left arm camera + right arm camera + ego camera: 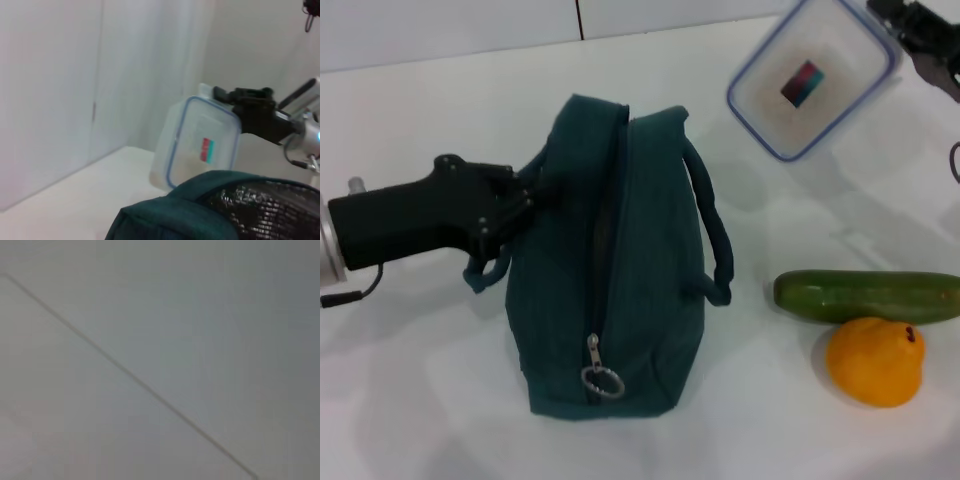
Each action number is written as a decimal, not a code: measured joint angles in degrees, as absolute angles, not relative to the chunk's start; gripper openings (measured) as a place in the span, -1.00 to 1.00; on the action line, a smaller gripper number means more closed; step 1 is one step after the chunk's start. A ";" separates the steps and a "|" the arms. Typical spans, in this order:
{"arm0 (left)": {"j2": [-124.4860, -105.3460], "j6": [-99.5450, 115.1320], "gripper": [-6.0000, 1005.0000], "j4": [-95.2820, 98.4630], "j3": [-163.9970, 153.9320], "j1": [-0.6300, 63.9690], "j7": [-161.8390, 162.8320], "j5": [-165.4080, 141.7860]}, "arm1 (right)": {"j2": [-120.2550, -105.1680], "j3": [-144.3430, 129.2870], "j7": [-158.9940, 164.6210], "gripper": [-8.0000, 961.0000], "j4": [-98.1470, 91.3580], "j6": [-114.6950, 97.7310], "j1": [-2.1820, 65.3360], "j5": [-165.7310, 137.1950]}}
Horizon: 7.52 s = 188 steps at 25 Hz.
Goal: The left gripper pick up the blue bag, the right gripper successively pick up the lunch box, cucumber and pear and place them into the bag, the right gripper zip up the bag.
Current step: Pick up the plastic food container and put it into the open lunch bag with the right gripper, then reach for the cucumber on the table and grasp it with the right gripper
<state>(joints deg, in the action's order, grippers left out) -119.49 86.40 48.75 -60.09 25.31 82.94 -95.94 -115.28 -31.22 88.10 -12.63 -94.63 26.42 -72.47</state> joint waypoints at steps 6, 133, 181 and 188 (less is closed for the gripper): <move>-119.57 84.82 -0.89 47.11 -60.05 24.74 81.62 -91.98 | -115.05 -31.62 89.25 -0.78 -17.01 -102.20 28.74 -71.75; -119.63 79.09 -0.90 38.91 -60.20 29.73 75.04 -86.12 | -109.75 -38.48 105.35 0.30 -75.87 -109.40 23.37 -105.71; -119.44 76.94 -0.90 35.86 -60.20 32.06 70.66 -82.17 | -115.28 -68.46 111.71 0.80 -85.47 -106.44 29.72 -151.92; -119.44 77.27 -0.90 35.86 -60.20 31.94 70.57 -82.17 | -115.34 -70.00 112.22 0.80 -83.78 -105.03 29.75 -153.06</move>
